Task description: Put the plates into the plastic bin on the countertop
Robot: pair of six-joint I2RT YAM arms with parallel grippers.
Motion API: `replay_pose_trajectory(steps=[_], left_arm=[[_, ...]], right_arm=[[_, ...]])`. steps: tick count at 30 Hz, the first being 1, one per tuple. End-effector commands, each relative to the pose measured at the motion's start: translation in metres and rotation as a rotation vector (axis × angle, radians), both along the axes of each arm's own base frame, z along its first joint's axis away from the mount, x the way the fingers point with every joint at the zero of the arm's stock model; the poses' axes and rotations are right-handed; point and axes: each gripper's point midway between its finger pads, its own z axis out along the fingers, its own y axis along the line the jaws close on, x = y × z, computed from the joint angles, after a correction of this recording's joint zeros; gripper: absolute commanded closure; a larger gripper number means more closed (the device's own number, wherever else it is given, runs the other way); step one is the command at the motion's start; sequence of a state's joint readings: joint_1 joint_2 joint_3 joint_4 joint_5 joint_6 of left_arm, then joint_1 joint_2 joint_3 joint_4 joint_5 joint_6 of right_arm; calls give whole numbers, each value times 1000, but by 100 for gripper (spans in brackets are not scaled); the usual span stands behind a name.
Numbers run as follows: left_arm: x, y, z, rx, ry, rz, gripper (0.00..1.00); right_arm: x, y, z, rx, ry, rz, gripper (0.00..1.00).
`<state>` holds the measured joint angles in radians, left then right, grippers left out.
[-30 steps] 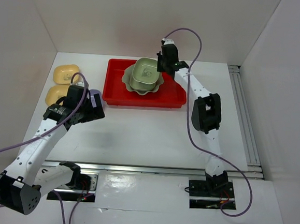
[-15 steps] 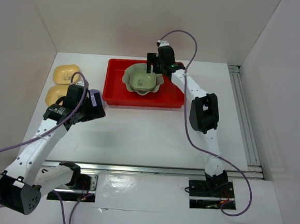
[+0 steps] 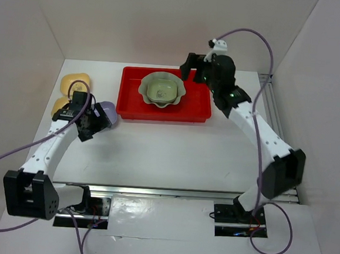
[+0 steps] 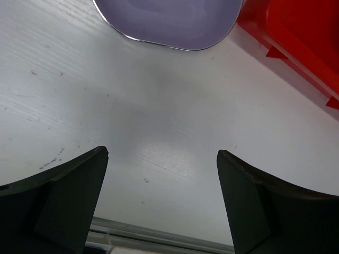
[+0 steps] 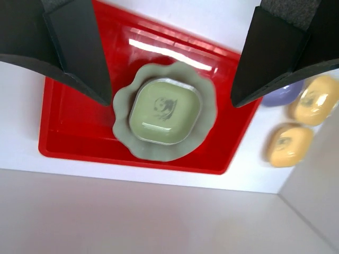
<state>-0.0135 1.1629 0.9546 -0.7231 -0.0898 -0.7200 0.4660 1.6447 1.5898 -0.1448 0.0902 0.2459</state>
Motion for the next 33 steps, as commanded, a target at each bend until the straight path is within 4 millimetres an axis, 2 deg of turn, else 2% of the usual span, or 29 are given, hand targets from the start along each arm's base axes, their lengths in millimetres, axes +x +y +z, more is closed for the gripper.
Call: replay_pose_trajectory(steps=[1, 2, 3, 4, 5, 7, 11, 15, 17, 22, 26, 28, 33], left_arm=[[17, -3, -6, -78, 6, 125, 5], [22, -3, -6, -71, -1, 143, 5], [29, -2, -2, -61, -13, 167, 5], [34, 4, -6, -42, -2, 218, 5], [38, 6, -6, -36, -2, 234, 5], [45, 12, -13, -24, 23, 273, 5], [55, 23, -25, -21, 28, 326, 5], [57, 41, -41, -27, 52, 391, 4], [56, 49, -50, -40, 82, 429, 4], [63, 71, -58, -62, 53, 501, 6], [67, 76, -77, -86, 64, 542, 8], [74, 78, -84, -91, 56, 551, 10], [65, 74, -111, -98, 131, 560, 14]], right_arm=[[-39, 4, -4, 74, -35, 80, 0], [-58, 0, 10, 109, -70, 106, 0], [-72, 10, 14, 146, -94, 171, 0], [-83, 11, -14, 156, -43, 196, 0], [-98, 15, -9, 169, -63, 234, 0], [-116, 23, -24, 173, -29, 273, 0], [-138, 37, -48, 174, 8, 332, 0], [-148, 41, -62, 162, 36, 352, 0], [-149, 40, -59, 166, 27, 352, 0], [-152, 43, -64, 147, 27, 366, 0], [-153, 42, -58, 166, 10, 366, 0], [-155, 46, -64, 170, 24, 372, 0], [-156, 46, -63, 166, 25, 362, 0]])
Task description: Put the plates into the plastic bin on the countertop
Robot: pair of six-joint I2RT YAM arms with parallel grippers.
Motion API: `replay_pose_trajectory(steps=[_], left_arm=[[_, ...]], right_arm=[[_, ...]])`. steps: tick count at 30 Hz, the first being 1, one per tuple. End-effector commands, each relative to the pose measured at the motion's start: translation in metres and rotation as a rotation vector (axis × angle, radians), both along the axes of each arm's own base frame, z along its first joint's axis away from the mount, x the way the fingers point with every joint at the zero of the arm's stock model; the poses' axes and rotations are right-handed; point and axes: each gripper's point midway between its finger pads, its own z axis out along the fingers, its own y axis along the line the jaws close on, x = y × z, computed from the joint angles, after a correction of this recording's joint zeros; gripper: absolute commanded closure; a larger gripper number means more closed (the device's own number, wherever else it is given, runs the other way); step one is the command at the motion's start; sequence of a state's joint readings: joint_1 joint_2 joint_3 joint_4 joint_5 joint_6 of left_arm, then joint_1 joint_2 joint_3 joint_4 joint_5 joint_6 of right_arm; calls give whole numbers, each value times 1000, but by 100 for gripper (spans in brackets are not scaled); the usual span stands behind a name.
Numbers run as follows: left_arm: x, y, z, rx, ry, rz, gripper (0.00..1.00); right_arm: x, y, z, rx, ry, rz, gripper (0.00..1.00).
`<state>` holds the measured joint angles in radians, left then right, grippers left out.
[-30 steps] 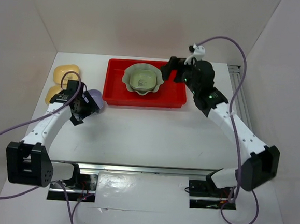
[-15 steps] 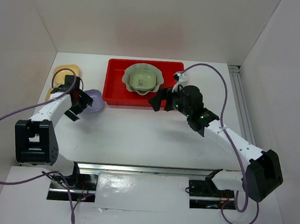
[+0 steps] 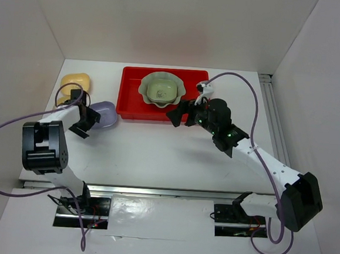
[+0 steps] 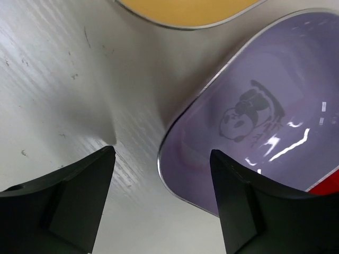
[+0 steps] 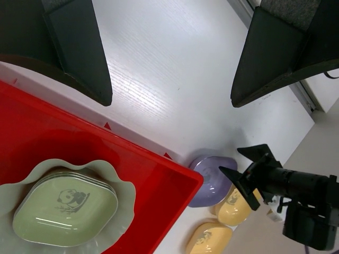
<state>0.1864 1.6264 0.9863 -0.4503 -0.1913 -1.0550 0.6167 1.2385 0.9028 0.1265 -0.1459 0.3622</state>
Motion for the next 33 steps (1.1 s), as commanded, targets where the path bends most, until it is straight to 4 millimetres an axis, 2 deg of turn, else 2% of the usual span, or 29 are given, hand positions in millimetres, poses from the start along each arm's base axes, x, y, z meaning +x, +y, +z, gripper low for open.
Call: replay_pose_trajectory(steps=[1, 3, 5, 6, 7, 10, 11, 12, 13, 14, 16, 20, 22, 23, 25, 27, 28, 30, 31, 33], left_arm=[[1, -2, -13, -23, -3, 29, 16], [-9, -2, -24, -20, 34, 34, 20], [-13, 0, -27, -8, 47, 39, 30], [-18, 5, -28, 15, 63, 75, 38], [-25, 4, -29, 27, 82, 81, 58], [-44, 7, -21, 71, 94, 113, 77], [-50, 9, -18, 83, 96, 130, 93], [-60, 10, -19, 93, 111, 133, 99], [-66, 11, -16, 104, 111, 146, 100], [-62, 12, -5, 107, 72, 149, 100], [-76, 8, -2, 96, 98, 144, 100], [-93, -4, 26, 117, 67, 126, 100], [-92, -6, 68, 136, -93, 100, 100], [-90, -8, 69, 149, -96, 62, 100], [-78, -5, 128, 199, -280, 14, 100], [-71, -6, 169, 221, -400, -14, 100], [-66, -9, 204, 230, -501, -33, 100], [-56, -18, 231, 223, -583, -104, 100], [-48, -25, 256, 223, -665, -141, 100], [-28, -47, 263, 154, -706, -229, 100]], right_arm=[[-3, 2, 18, 31, -59, 0, 0], [-3, 0, 21, 35, -67, -9, 0], [-5, -2, 23, 36, -68, -10, 0], [-3, -3, 23, 35, -69, -20, 0], [-4, -4, 27, 40, -77, -20, 0], [-4, -4, 27, 40, -77, -20, 0], [-4, -4, 27, 40, -77, -20, 0], [-4, -4, 27, 40, -77, -20, 0], [-5, -4, 27, 47, -71, -22, 0], [-5, -4, 27, 47, -70, -22, 0], [-7, 0, 29, 60, -70, -14, 0], [-6, 1, 26, 62, -57, -16, 0], [-8, 4, 30, 67, -64, -6, 0], [-8, 4, 28, 61, -55, -7, 0], [-11, 4, 33, 64, -62, -9, 0], [-11, -3, 42, 72, -80, -38, 0], [-11, -5, 46, 75, -91, -64, 0], [-13, -18, 58, 98, -112, -117, 0], [-10, -28, 67, 124, -121, -180, 0], [-16, -47, 79, 161, -140, -248, 0]])
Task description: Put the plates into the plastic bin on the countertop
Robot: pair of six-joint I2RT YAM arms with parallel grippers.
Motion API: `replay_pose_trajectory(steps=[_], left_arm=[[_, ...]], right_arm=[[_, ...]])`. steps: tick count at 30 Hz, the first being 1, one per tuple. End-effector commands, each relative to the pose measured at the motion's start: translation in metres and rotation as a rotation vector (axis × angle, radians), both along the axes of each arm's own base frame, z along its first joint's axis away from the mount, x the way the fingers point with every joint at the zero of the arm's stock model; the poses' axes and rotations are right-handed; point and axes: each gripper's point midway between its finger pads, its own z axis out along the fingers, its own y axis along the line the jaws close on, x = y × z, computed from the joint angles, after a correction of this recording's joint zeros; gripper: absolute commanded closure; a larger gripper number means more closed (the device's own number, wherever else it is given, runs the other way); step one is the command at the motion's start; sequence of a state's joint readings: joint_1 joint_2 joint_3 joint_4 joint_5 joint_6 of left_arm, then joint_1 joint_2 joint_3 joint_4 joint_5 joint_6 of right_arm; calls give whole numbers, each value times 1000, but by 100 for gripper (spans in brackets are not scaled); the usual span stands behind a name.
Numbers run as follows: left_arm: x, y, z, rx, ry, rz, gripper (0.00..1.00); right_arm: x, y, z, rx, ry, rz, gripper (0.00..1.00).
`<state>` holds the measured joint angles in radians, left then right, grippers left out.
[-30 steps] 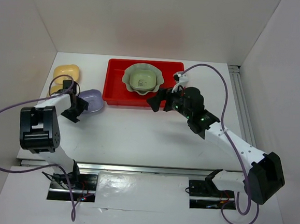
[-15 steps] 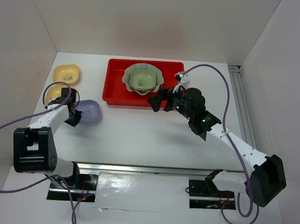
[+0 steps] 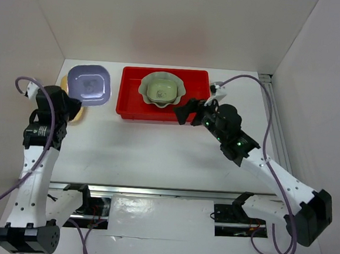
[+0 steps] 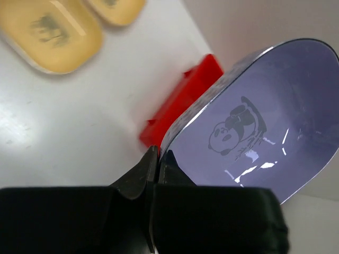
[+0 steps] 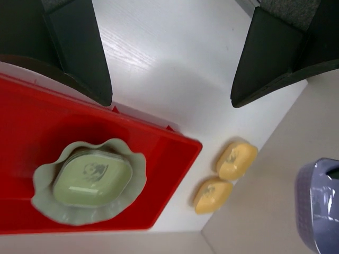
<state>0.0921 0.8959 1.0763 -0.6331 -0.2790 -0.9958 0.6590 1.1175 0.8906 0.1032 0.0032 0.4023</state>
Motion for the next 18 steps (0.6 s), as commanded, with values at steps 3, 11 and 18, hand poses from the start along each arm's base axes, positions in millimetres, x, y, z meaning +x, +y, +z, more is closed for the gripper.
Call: replay_pose_trajectory(steps=[3, 11, 18], left_arm=[[60, -59, 28, -63, -107, -243, 100], [174, -155, 10, -85, -36, -390, 100], [244, -194, -53, -158, 130, -362, 100]], right_arm=[[-12, -62, 68, 162, -117, -260, 0], [-42, -116, 109, 285, -198, -407, 0], [-49, -123, 110, 219, -179, -411, 0]])
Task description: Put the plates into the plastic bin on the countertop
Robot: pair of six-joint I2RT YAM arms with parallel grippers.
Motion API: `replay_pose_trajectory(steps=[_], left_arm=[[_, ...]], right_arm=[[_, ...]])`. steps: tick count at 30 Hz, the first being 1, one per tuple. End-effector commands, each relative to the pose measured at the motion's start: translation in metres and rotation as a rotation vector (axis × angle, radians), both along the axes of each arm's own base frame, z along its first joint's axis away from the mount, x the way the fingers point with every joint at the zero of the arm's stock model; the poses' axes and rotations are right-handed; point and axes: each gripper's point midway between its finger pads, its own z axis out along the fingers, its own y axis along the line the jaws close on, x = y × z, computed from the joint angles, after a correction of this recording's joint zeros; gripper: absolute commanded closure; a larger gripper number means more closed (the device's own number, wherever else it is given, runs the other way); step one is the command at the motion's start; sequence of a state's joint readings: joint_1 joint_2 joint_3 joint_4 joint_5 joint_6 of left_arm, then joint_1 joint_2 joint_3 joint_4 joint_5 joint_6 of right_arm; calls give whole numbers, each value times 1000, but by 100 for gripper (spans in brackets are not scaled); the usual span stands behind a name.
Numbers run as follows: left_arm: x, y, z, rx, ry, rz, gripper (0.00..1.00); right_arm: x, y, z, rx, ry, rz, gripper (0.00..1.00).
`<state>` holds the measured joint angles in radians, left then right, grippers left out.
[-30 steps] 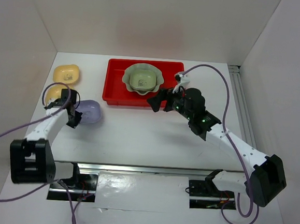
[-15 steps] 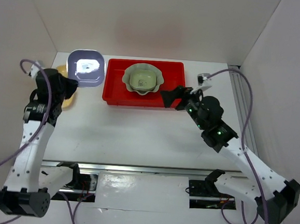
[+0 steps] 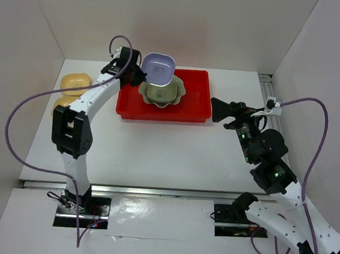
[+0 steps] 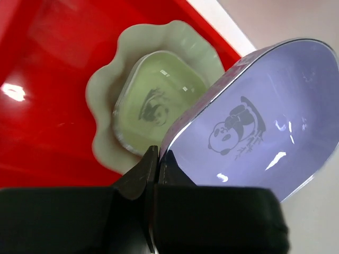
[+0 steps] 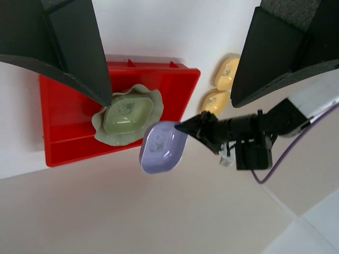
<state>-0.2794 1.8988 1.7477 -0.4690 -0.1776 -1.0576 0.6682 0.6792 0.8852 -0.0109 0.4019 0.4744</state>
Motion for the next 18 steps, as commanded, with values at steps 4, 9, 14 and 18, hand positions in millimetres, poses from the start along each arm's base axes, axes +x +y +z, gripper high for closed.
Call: replay_pose_trajectory(steps=[4, 9, 14, 18], left_arm=[[29, -26, -10, -100, 26, 52, 100], [28, -49, -39, -97, 117, 65, 100], [25, -63, -53, -108, 156, 57, 91], [22, -57, -66, -97, 180, 92, 89]], right_arm=[[-2, -8, -3, -67, 47, -34, 0], [-5, -11, 1, -71, 37, -36, 0], [-9, -10, 3, -74, 35, -16, 0], [-11, -12, 3, -76, 37, -16, 0]])
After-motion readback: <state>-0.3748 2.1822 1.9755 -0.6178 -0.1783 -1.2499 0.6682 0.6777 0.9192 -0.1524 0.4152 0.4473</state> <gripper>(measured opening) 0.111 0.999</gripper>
